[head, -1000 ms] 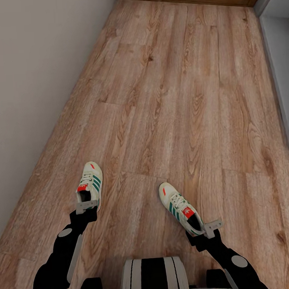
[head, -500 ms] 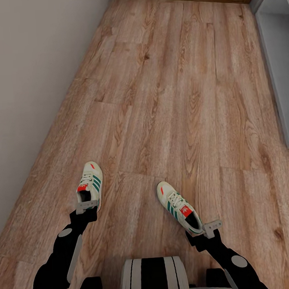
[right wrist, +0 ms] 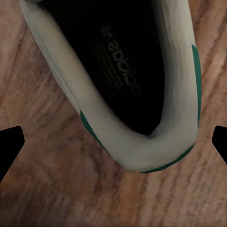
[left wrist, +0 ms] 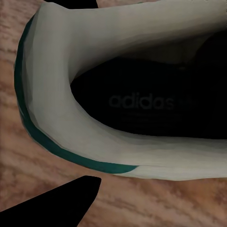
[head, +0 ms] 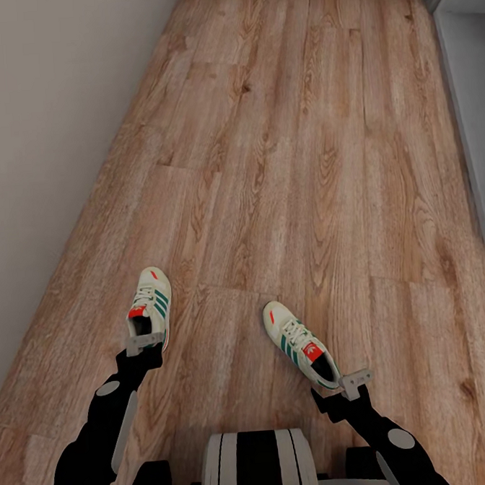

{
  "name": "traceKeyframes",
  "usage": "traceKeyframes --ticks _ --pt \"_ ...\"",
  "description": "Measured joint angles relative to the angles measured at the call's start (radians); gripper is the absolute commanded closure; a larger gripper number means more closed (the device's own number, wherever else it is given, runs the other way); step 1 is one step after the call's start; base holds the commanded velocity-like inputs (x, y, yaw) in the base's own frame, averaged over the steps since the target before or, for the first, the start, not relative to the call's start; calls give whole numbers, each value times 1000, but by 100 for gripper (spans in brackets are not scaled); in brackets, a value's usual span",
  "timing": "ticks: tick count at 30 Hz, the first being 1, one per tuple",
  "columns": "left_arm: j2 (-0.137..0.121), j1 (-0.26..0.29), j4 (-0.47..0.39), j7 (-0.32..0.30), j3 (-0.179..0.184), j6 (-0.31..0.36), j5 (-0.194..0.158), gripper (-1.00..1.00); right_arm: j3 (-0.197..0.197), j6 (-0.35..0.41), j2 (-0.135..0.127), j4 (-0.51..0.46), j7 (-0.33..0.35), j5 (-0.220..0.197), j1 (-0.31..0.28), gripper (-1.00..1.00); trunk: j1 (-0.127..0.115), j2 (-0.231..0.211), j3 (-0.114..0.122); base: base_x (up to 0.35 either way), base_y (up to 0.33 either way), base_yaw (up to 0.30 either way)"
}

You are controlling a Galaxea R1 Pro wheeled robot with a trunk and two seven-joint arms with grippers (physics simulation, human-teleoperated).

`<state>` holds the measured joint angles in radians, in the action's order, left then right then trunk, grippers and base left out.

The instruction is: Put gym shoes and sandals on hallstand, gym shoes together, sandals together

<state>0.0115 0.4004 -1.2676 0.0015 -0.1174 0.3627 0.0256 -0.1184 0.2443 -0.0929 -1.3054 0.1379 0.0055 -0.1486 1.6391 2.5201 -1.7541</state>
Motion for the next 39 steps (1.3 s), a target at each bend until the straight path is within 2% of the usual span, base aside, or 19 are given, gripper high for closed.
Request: traceKeyframes --ticks 5,9,39 --pt "0 0 -5 0 0 0 0 100 1 0 0 0 0 0 0 -100 0 0 -4 0 0 0" --pt "0 0 -29 0 1 -1 -4 100 1 0 0 0 0 0 0 -100 2 1 -21 0 0 0" --pt "0 0 -31 0 -2 -1 3 100 4 0 0 -1 0 0 0 -100 2 1 -22 16 0 0"
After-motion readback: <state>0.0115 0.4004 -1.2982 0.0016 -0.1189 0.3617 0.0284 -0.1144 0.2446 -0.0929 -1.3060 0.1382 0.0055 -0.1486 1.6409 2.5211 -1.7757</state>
